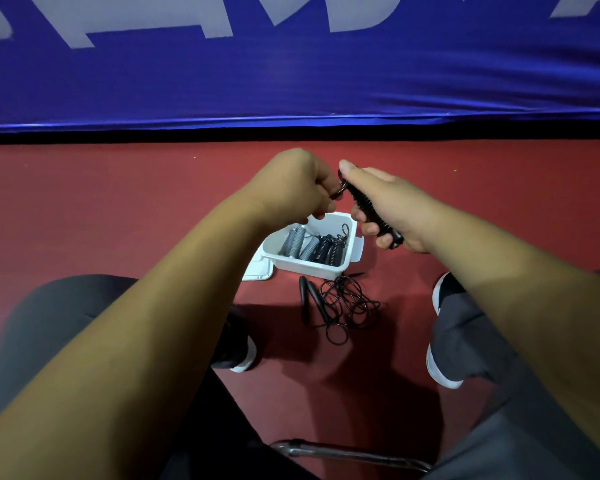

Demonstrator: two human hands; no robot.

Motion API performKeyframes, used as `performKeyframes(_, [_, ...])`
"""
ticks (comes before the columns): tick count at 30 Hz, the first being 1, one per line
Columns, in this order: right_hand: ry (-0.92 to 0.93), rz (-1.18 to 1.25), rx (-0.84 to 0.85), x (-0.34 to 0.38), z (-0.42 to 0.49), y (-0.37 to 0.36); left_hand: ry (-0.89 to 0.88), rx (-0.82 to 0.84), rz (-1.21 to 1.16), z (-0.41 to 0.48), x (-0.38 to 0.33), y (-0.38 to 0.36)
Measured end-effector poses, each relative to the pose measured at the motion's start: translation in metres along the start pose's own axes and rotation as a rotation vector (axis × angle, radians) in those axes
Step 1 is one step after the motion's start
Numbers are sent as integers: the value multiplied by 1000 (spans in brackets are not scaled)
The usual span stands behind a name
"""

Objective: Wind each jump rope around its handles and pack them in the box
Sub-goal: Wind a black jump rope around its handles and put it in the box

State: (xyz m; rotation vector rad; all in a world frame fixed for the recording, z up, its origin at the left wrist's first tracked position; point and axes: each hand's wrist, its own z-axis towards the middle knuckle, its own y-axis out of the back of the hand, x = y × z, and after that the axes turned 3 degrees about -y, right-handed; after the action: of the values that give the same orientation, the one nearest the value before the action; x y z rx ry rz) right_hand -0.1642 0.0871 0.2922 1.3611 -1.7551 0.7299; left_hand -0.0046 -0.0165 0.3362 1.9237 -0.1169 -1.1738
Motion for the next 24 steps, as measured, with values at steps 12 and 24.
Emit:
performKeyframes(12, [37, 113, -153, 6, 1, -5, 54, 184, -341, 10, 18, -12])
performKeyframes(24, [21, 144, -128, 5, -3, 1, -18, 330, -208, 9, 36, 5])
